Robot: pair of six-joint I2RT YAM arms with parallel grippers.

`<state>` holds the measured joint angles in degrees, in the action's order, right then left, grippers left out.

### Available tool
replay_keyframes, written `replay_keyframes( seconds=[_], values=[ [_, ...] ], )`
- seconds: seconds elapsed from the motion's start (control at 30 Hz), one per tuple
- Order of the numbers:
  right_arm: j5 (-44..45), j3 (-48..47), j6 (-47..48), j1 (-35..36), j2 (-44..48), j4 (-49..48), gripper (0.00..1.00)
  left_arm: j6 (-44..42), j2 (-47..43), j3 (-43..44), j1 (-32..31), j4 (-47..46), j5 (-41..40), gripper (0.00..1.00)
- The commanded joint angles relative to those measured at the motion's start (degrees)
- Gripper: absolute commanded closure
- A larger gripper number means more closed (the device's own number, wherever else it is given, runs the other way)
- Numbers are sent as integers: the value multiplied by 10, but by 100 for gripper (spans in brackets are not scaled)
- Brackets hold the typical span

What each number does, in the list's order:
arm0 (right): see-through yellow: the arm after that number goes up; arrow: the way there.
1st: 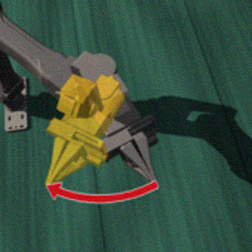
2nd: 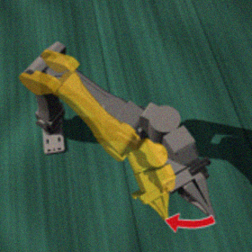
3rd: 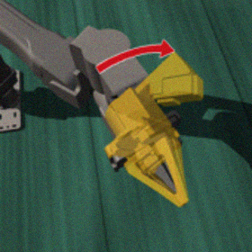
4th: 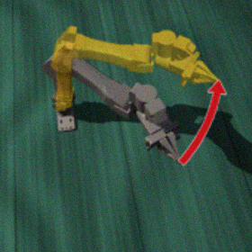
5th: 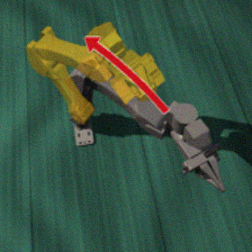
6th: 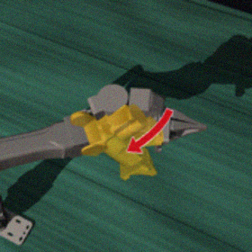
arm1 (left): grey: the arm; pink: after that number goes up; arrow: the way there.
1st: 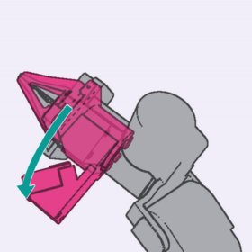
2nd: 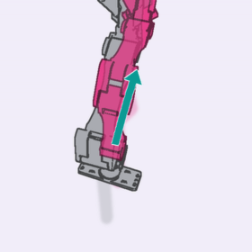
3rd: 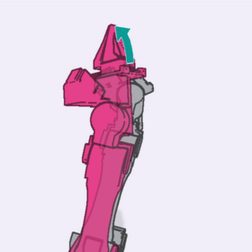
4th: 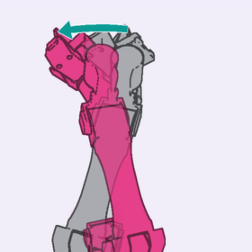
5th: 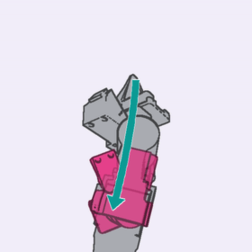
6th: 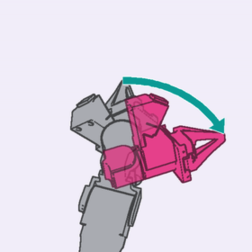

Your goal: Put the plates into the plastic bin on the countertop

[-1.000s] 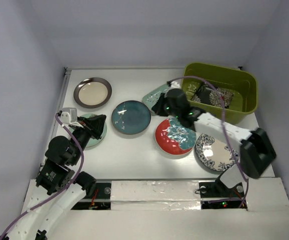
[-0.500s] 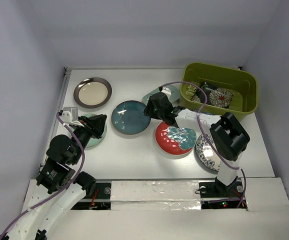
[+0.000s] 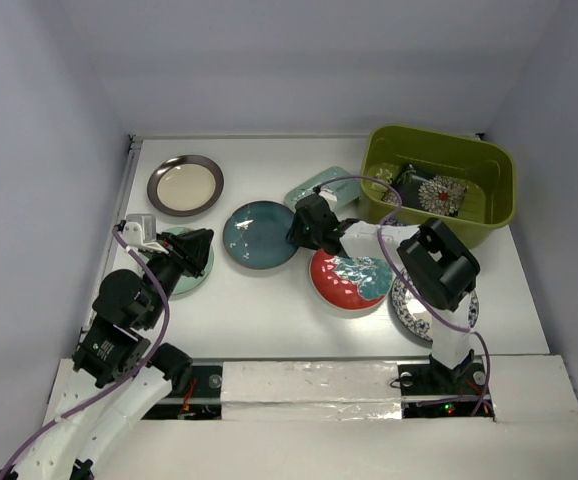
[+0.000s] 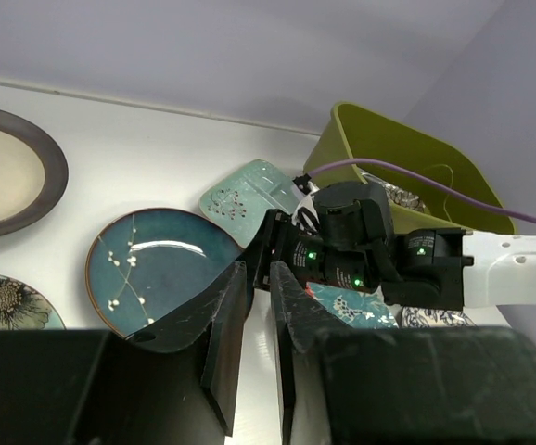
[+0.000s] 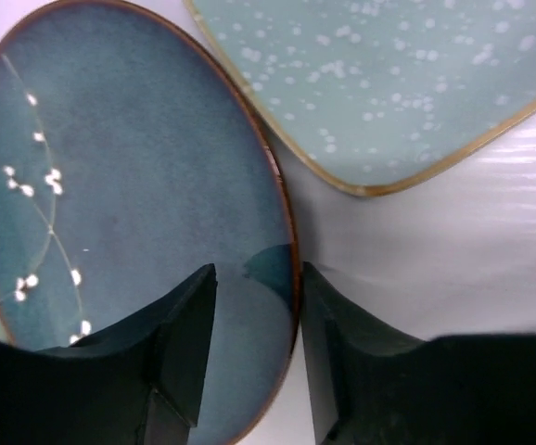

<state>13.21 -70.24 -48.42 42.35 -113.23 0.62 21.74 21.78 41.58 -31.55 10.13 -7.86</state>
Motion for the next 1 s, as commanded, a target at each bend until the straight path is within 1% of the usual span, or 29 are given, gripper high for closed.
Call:
replay_keyframes(
  seconds=[0.0, 0.03, 0.1, 0.13, 0.2, 0.3, 0.37, 0.4, 0.53, 0.57, 0.7, 0.77, 0.8, 0.87, 0.93, 0.97],
  values=[
    [-38, 17, -25, 0, -12, -76, 55, 1, -2, 7, -4, -22, -4, 85],
    [-45, 20, -29, 0, -14, -92, 65, 1, -3, 7, -4, -23, -4, 85],
    [-51, 29, -46, 0, -19, -104, 79, 1, -4, 7, -4, -22, -3, 85],
    [-50, 40, -51, 0, -19, -116, 91, 1, -5, 7, -4, -22, -3, 85],
    [-39, 51, -60, 5, -8, -122, 99, 1, -5, 7, -4, -22, -4, 85],
    [-18, 71, -62, 12, 14, -128, 100, 1, -8, 7, -4, -23, -4, 85],
    [-9, 88, -61, 18, 51, -134, 100, 1, -10, 7, -4, -22, -5, 85],
    [1, 99, -59, 18, 89, -135, 100, 1, -10, 7, -4, -22, -7, 85],
    [30, 113, -50, 24, 177, -138, 100, 1, -14, 7, -4, -21, -8, 85],
    [36, 113, -40, 24, 220, -135, 100, 1, -14, 7, -4, -22, -9, 85],
    [39, 92, -10, 24, 317, -125, 100, 1, -16, 7, -4, -21, -10, 85],
    [36, 67, 3, 1, 347, -92, 100, 1, -17, 7, -4, -22, -11, 85],
    [33, 64, 6, -12, 380, -86, 100, 1, -17, 7, -4, -22, -10, 85],
    [36, 68, 16, -68, 414, -69, 100, 1, -18, 7, -4, -21, -10, 85],
    [12, 75, 18, -124, 465, -55, 100, 1, -21, 7, -4, -21, -10, 85],
    [3, 84, 18, -182, 481, -51, 100, 1, -22, 6, -4, -21, -10, 85]
  ],
)
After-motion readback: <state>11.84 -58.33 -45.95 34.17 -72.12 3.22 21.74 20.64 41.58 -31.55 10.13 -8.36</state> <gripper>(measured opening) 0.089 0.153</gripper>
